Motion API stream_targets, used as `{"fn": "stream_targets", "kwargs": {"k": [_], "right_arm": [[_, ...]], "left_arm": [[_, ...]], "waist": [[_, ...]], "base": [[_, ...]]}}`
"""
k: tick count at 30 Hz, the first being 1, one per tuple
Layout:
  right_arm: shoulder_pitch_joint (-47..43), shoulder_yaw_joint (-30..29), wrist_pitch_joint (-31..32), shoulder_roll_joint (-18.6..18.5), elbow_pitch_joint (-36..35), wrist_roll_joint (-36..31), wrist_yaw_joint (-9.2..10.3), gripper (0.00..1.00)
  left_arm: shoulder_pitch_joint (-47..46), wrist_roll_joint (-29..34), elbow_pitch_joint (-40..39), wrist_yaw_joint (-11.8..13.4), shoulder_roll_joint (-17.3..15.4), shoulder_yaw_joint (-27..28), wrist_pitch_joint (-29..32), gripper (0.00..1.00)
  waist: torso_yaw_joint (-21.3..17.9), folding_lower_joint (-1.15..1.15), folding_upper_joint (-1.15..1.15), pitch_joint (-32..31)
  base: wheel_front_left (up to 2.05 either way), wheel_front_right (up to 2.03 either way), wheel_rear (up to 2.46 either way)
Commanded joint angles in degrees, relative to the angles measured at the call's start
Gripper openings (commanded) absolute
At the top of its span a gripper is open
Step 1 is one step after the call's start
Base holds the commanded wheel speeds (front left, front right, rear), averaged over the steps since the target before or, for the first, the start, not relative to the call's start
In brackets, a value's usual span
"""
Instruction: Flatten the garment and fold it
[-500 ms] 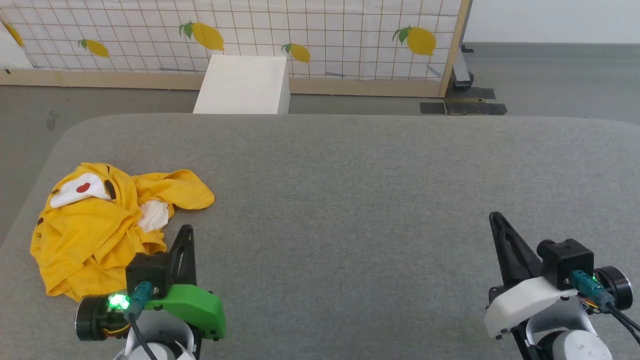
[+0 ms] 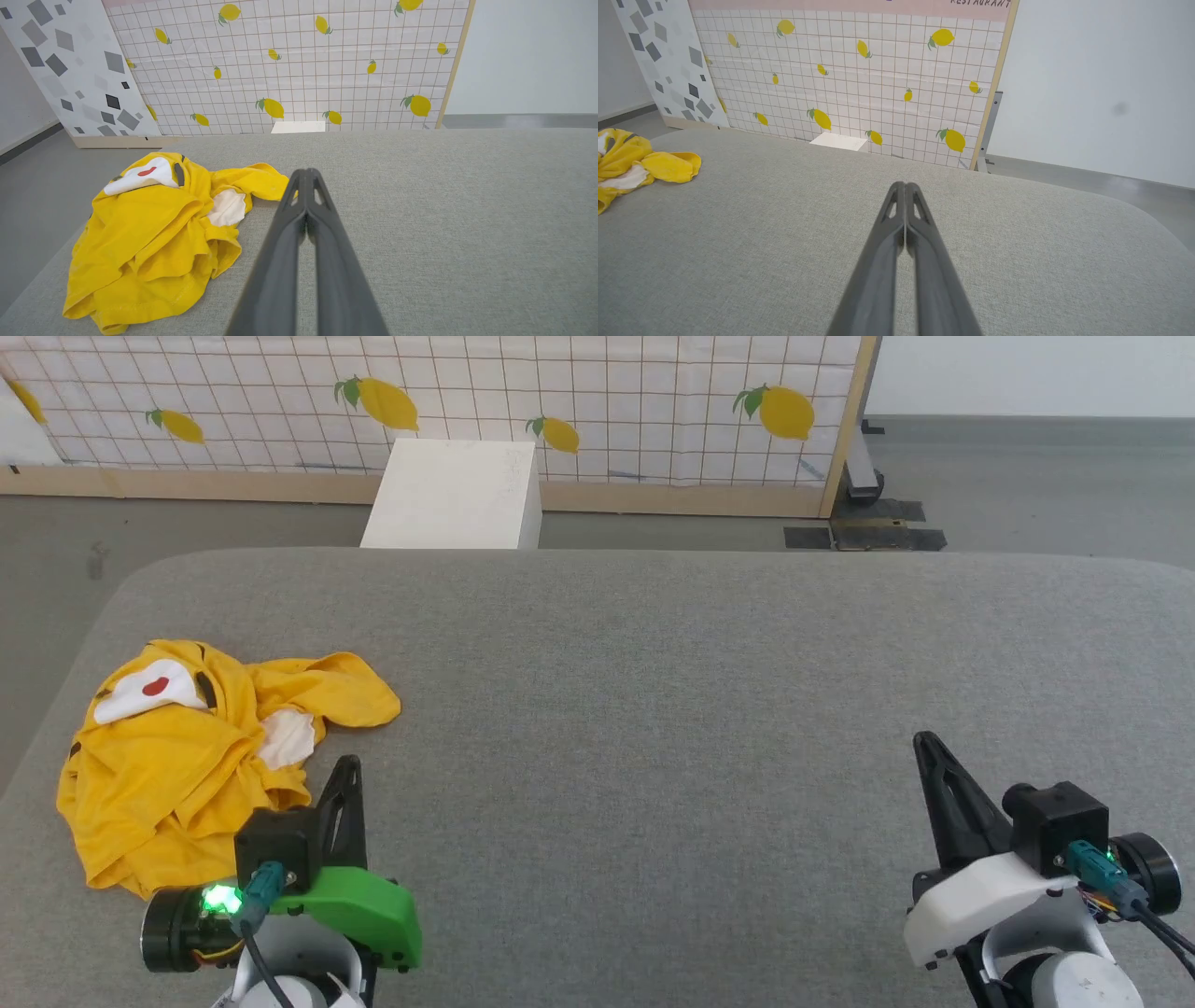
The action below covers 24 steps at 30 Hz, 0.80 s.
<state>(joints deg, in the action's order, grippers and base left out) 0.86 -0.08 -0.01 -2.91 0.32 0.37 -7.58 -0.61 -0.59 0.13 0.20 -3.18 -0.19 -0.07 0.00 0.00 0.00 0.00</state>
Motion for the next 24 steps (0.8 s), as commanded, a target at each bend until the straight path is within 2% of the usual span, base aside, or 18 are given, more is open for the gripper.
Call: {"fn": "stream_targets", "kwargs": {"k": [1, 21, 22, 24], "right_arm": [[-0.86, 0.08, 0.01, 0.03, -0.32, -0.37, 0.09, 0.0], [-0.86, 0.08, 0.01, 0.03, -0.32, -0.37, 0.09, 0.0], [0.0, 0.0, 0.0, 0.0, 0.0, 0.0, 0.0, 1.0], [-0.01, -0.05, -0.03, 0.0, 0.04, 0.04, 0.0, 1.0]], "left_arm": [[0.61, 0.59, -0.13, -0.2, 0.3, 0.19, 0.07, 0.0], [0.61, 0.59, -0.13, -0.2, 0.3, 0.19, 0.07, 0.0], [0.0, 0.0, 0.0, 0.0, 0.0, 0.01, 0.0, 1.0], [0.0, -0.06, 0.01, 0.02, -0.01, -0.09, -0.04, 1.0]], "waist": [[0.0, 0.0, 0.0, 0.0], [0.0, 0.0, 0.0, 0.0], [0.0, 0.0, 0.0, 0.0], [0.0, 0.0, 0.0, 0.0]], "base": [[0.0, 0.0, 0.0], [0.0, 0.0, 0.0], [0.0, 0.0, 0.0], [0.0, 0.0, 0.0]]}}
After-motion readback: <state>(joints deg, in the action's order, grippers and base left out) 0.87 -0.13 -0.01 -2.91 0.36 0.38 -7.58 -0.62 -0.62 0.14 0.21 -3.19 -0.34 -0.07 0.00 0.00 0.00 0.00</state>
